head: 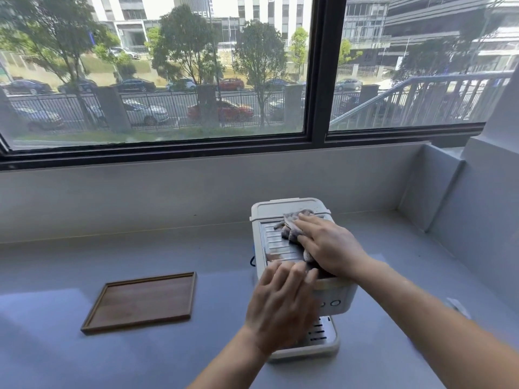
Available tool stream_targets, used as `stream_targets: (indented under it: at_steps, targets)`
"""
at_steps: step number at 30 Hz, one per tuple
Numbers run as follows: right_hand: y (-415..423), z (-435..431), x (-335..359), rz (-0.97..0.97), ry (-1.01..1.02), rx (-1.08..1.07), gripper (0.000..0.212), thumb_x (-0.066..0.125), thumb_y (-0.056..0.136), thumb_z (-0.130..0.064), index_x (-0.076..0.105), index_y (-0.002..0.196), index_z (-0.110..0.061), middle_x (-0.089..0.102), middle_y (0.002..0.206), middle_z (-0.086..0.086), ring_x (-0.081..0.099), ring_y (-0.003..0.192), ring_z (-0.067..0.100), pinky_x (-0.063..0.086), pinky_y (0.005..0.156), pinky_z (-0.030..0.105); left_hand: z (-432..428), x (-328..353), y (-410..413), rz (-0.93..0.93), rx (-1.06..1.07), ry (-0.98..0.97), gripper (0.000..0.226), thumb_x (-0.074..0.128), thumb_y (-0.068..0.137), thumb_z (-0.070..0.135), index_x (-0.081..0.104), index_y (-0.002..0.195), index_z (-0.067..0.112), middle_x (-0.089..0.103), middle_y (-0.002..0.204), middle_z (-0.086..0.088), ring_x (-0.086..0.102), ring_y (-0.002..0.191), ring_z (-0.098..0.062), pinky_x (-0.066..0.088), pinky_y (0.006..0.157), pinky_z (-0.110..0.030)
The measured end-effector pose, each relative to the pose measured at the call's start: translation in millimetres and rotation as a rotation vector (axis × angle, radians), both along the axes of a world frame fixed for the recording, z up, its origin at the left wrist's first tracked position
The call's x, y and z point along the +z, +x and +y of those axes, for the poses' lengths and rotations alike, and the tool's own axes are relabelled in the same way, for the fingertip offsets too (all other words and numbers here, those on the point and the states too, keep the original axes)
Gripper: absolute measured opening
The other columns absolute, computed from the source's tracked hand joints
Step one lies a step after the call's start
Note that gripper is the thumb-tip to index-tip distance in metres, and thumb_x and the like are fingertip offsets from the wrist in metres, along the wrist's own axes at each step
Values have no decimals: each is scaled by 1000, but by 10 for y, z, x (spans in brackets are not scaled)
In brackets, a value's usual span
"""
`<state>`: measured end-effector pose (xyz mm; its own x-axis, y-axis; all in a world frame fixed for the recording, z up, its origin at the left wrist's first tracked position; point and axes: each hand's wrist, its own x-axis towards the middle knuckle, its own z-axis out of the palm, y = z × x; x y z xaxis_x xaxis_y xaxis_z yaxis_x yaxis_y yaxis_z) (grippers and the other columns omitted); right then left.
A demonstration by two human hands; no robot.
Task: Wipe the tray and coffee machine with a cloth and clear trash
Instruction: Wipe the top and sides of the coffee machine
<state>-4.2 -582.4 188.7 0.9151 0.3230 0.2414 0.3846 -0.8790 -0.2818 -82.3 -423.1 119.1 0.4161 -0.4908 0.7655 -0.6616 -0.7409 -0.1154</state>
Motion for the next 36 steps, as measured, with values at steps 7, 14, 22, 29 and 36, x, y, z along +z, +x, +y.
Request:
stream_targets:
  at_steps: [7,14,22,29,36]
  targets:
    - [108,-3,42,-56,-12,-70,42,42,101,-33,46,142,-24,37,155,-4,27,144,13,20,113,26,38,-135,27,-110,65,19,39,62,88,27,62,123,11,61,109,-7,58,96,-26,43,88,-41]
    - [92,-102,3,-63,-19,33,43,45,99,-34,46,142,-30,39,154,-8,29,143,9,21,113,23,60,-146,1,-54,22,3,50,60,85,29,58,131,11,59,115,-7,57,107,-26,42,94,-41]
    - [-87,-80,-48,-116,-20,148,44,51,97,-30,49,140,-30,43,151,-9,32,142,8,19,111,16,88,-199,0,-23,9,12,56,58,84,31,54,136,12,56,122,-6,55,110,-25,43,98,-41]
    - [95,-15,101,3,98,29,35,50,98,-35,58,132,-34,46,147,-15,35,139,6,29,110,27,97,-174,-20,3,-25,-11,60,60,80,31,55,135,10,61,121,-9,56,113,-27,42,101,-42]
    - [33,218,99,53,97,392,34,49,97,-45,59,130,-39,46,146,-20,29,139,-5,23,114,19,149,-157,-14,33,-106,-8,64,60,75,28,55,135,6,64,124,-14,57,117,-32,41,106,-45]
